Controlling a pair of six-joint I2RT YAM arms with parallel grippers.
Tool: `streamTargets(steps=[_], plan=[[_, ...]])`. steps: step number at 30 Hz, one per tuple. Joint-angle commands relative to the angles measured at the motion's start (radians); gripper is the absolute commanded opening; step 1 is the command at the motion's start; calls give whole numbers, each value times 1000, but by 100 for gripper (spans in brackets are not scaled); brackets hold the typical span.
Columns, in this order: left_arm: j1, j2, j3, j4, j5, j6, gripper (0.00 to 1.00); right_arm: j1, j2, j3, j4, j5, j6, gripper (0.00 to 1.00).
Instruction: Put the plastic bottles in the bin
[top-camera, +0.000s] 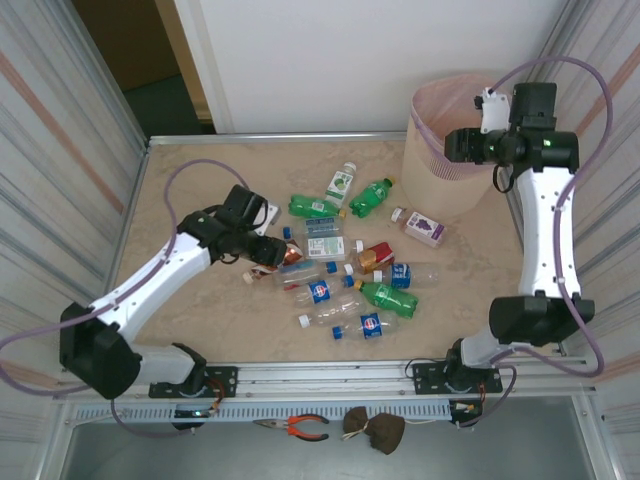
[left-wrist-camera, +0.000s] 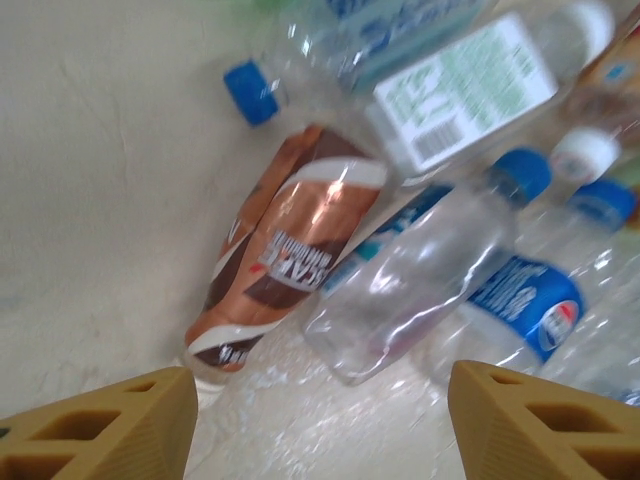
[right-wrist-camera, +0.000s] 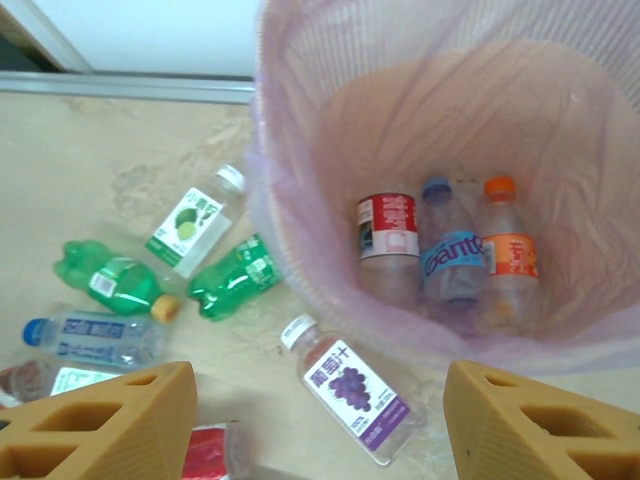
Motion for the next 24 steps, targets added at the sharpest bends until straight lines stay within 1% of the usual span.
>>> streamTargets(steps=[1,4,6,12,14,18,24], plan=[[6,43,28,-149,-80,107,66,7,-65,-63,69,-55,40,66],[7,64,-14,-179,-123,207,65,4,-81,-85,61,-58,36,66],[12,54,-64,-153,-158,286,64,4,-89,-97,58,-60,34,66],[90,11,-211,12,-33,536,63,4,-91,-116,56,-66,21,66],[123,23,-234,47,-17,579,62,4,-89,-117,57,-67,20,66],[198,81,-233,65,27,652,59,7,-89,-114,55,-74,16,66],[209,190,-215,114,77,738,57,13,-98,-103,46,-74,6,66]])
